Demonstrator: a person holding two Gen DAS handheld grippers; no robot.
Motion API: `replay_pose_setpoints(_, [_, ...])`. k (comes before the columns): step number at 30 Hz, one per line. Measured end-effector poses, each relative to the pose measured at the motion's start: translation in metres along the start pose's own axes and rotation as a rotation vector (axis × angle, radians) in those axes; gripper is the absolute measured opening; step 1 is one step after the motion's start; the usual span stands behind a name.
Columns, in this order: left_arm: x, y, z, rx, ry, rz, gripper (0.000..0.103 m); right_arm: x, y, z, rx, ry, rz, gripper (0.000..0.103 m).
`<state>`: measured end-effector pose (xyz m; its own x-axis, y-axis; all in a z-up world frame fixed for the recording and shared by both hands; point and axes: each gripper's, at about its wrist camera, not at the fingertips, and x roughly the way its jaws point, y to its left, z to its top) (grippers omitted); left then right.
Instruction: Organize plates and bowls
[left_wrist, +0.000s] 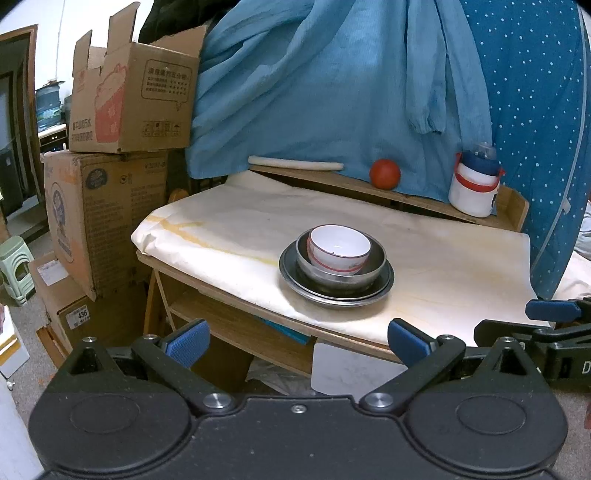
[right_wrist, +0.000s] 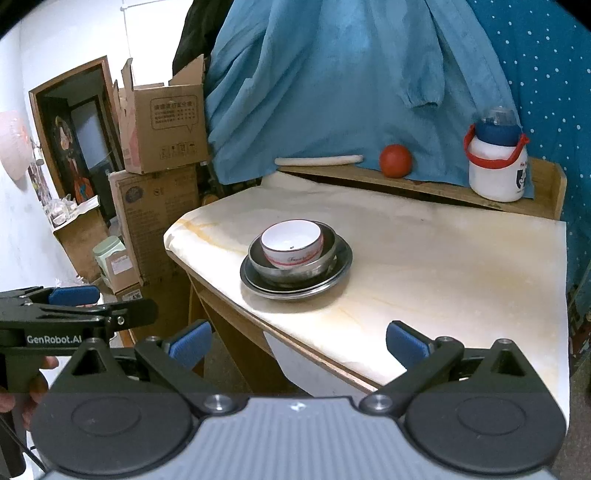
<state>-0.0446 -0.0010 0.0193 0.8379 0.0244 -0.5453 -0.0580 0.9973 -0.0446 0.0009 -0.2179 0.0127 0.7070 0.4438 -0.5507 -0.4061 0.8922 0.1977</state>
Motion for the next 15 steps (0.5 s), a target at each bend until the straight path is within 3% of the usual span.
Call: replay_pose_setpoints(15, [0.0033,-0.001,-0.0002,0.003,0.006,-0.003,0.102,0.0003,0.0004,0.0,0.002,0.002,-0.001,0.103])
